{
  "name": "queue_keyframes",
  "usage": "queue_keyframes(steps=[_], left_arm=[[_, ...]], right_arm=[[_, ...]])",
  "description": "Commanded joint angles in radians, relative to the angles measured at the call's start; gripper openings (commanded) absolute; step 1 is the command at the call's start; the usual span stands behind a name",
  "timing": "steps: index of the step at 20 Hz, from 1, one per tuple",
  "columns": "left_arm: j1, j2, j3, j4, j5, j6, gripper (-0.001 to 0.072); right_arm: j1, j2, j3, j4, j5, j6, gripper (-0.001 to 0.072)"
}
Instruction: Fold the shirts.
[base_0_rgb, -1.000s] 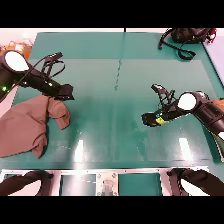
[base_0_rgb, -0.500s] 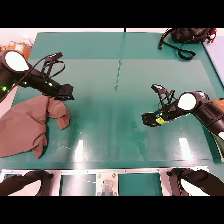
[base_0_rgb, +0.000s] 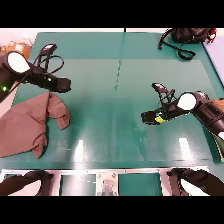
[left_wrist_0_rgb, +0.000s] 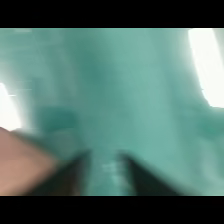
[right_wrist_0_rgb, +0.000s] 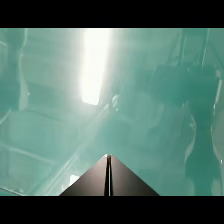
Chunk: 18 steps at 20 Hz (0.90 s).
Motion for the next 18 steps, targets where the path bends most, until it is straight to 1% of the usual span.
queue_keyframes(steps=[1,2,3,4,6,9,11,14,15,16,17,18], left_arm=[[0.0,0.0,-0.005,0.438,-0.048,-0.13,0.072],[0.007,0.0,-0.018,0.516,-0.077,-0.145,0.072],[0.027,-0.002,-0.044,0.547,-0.096,-0.144,0.072],[0.055,-0.004,-0.077,0.551,-0.096,-0.144,0.072],[0.137,-0.021,-0.162,0.551,-0.056,-0.142,0.072],[0.244,-0.077,-0.274,0.537,-0.002,-0.142,0.072],[0.269,-0.111,-0.309,0.512,0.021,-0.141,0.072],[0.269,-0.154,-0.343,0.525,0.027,-0.107,0.0707],[0.269,-0.166,-0.343,0.525,0.021,-0.107,0.0554],[0.269,-0.168,-0.341,0.528,0.007,-0.102,0.0108],[0.269,-0.168,-0.328,0.524,-0.006,-0.08,0.0025],[0.269,-0.168,-0.303,0.523,-0.023,-0.078,0.0024]], right_arm=[[0.001,-0.001,0.0,0.006,-0.061,0.0,0.003],[0.001,-0.001,0.0,0.006,-0.085,0.0,0.0127],[0.001,-0.001,0.0,0.006,-0.113,0.0,0.0251],[0.001,-0.001,0.0,0.006,-0.14,0.0,0.0276],[0.0,-0.001,0.0,0.006,-0.198,0.0,0.0277],[0.0,-0.001,0.0,0.006,-0.248,0.0,0.0285],[-0.005,-0.001,0.0,0.006,-0.267,0.0,0.0285],[-0.042,-0.001,0.003,0.007,-0.266,0.001,0.0283],[-0.064,-0.001,0.003,0.007,-0.265,0.001,0.0281],[-0.087,-0.001,0.003,0.008,-0.261,0.001,0.0278],[-0.112,-0.001,0.004,0.011,-0.253,0.001,0.0244],[-0.134,-0.001,0.005,0.014,-0.247,0.001,0.0212]])
